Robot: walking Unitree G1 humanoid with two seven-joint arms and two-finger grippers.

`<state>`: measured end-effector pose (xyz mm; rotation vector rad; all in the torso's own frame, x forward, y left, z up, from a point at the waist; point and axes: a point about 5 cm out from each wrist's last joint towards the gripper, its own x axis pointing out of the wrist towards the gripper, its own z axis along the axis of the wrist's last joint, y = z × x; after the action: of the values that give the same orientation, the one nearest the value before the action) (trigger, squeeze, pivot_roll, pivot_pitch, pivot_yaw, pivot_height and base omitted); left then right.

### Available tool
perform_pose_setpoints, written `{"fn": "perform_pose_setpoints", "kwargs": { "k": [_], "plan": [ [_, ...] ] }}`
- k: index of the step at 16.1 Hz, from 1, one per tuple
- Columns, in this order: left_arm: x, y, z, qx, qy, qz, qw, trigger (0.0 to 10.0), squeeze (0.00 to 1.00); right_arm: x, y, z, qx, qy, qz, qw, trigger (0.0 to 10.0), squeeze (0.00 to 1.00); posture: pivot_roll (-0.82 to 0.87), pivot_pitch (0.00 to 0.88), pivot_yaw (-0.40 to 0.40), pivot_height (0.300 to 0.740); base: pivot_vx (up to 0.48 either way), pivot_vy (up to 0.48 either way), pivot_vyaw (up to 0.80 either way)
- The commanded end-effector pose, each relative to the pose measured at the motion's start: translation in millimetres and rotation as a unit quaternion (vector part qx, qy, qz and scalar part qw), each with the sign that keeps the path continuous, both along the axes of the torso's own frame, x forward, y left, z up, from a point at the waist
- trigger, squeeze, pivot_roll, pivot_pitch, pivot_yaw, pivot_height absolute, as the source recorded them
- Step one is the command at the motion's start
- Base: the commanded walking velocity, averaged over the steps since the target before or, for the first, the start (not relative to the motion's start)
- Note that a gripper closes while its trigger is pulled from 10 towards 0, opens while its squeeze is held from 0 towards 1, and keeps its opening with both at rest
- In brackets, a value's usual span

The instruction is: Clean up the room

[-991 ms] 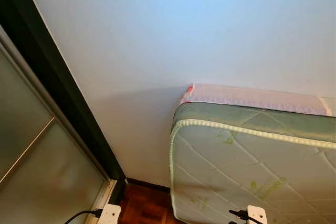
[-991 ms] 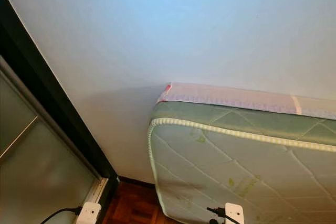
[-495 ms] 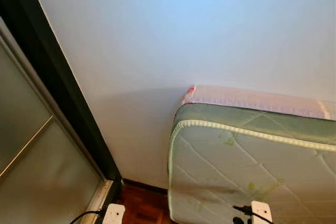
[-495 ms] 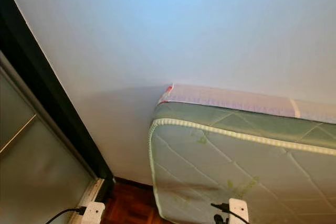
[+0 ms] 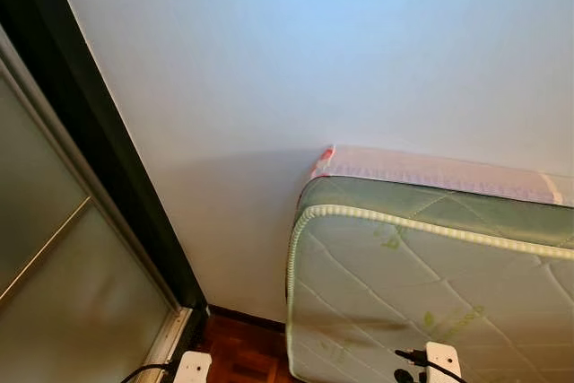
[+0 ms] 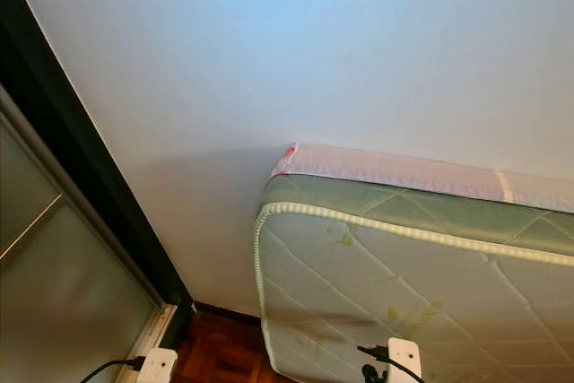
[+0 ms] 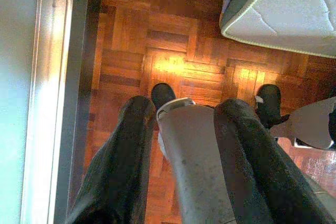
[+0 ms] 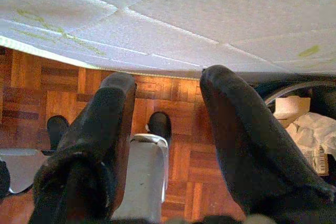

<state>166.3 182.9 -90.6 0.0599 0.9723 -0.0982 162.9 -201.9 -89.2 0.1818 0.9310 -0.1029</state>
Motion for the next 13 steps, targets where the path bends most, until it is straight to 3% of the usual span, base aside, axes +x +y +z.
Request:
{"fn": "perform_pose_setpoints", "kwargs": {
  "k": [1, 6, 13],
  "plan": [
    [-4.9, 2.7, -1.8, -0.002, 0.005, 0.009, 1.000, 10.0, 0.00, -6.5, -2.1, -2.7, 0.002, 0.013, -0.008, 1.000, 10.0, 0.00, 0.02, 0.026, -0.015, 0.740, 0.000, 0.000, 0.00],
    [-2.5, -2.3, -1.6, -0.005, 0.005, 0.008, 1.000, 10.0, 0.00, -15.1, -17.9, -3.3, -0.008, 0.027, -0.021, 0.999, 10.0, 0.00, 0.01, 0.033, -0.016, 0.740, 0.000, 0.000, 0.00],
    [-2.3, -5.5, -2.0, -0.006, 0.009, 0.003, 1.000, 10.0, 0.00, -13.9, -23.1, -1.9, -0.009, 0.028, -0.023, 0.999, 10.0, 0.00, -0.01, 0.000, -0.028, 0.740, 0.000, 0.000, 0.00]
  ]
}}
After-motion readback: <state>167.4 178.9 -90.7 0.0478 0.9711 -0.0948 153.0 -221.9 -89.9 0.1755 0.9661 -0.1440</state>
